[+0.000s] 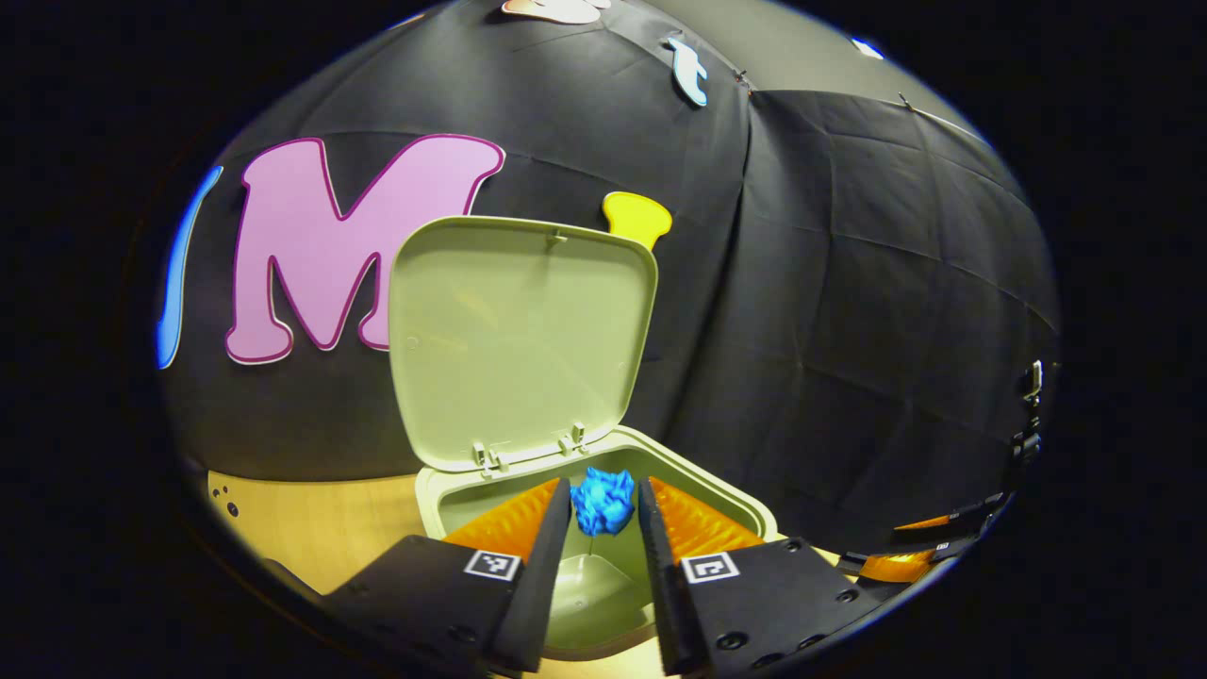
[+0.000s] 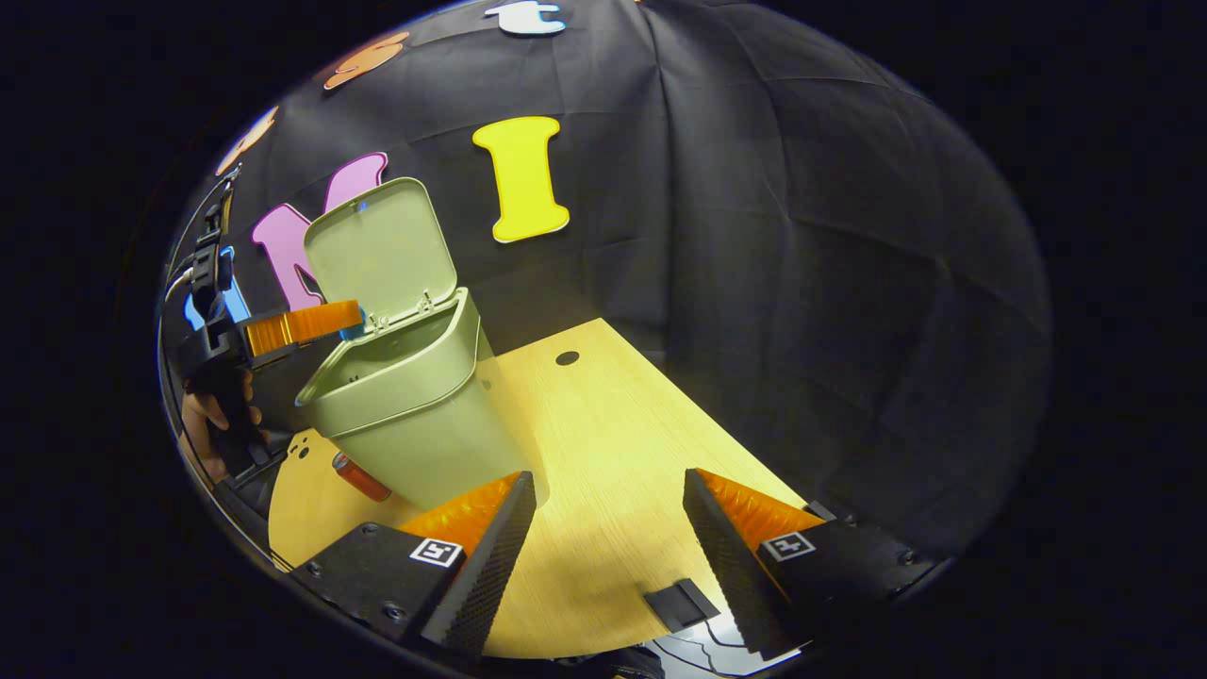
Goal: Press the lid of the desktop garbage bin to open it, pick up the crumpled paper on the desktop and throw it into the bin, then pick up the pop can on the desktop and drop it into the bin, and finally close the garbage bin lid.
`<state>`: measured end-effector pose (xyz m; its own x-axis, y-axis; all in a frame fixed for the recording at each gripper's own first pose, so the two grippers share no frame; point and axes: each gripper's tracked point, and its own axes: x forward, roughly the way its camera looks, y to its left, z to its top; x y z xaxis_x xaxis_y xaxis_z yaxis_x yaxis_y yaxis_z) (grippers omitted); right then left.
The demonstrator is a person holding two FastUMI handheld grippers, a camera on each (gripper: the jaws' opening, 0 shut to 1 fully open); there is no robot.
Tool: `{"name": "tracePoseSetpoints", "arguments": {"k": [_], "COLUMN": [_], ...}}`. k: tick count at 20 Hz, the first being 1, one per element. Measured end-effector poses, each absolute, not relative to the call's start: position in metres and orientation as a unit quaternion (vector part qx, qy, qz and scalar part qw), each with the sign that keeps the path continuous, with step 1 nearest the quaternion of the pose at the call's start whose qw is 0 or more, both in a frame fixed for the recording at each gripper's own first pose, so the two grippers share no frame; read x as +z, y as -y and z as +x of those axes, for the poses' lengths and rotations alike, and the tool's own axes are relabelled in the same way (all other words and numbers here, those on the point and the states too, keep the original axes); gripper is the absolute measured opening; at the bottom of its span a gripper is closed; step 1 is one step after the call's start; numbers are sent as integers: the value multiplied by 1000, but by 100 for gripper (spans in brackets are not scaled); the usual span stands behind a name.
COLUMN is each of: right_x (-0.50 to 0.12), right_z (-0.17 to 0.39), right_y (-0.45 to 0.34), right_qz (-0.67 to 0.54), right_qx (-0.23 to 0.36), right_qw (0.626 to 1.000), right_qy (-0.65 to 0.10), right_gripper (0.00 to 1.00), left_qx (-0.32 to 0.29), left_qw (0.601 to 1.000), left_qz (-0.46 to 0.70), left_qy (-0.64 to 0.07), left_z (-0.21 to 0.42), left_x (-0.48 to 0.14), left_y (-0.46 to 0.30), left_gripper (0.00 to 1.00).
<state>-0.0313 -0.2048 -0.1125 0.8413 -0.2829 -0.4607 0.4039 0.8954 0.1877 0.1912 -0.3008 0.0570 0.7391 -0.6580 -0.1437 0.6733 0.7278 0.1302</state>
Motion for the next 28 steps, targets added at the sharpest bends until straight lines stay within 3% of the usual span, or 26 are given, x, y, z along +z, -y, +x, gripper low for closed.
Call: {"name": "tracePoseSetpoints", "arguments": {"k": [1, 2, 4, 5, 13, 22, 28], "right_x": [-113, -113, -111, -109, -111, -143, -161], "right_z": [-27, -25, -19, -16, -2, 12, 50], "right_y": [203, 199, 190, 185, 106, -17, -99], "right_qz": [140, 140, 133, 125, 79, 23, -10], "right_qx": [-175, -168, -153, -147, -78, 44, 109], "right_qw": [950, 950, 954, 957, 969, 971, 968], "right_qy": [-219, -222, -221, -219, -222, -234, -227], "right_gripper": [99, 99, 99, 99, 99, 99, 99], "left_qx": [-354, -348, -333, -329, -223, -72, -8], "left_qw": [931, 933, 940, 942, 973, 997, 997], "left_qz": [84, 80, 72, 67, 52, 3, -22], "left_qy": [-43, -41, -29, -24, 26, -41, -70], "left_z": [194, 194, 193, 191, 173, 129, 90], "left_x": [56, 57, 63, 66, 85, 14, -20], "left_y": [299, 296, 283, 277, 131, -46, -120], "left_gripper": [63, 68, 94, 97, 96, 96, 96]}}
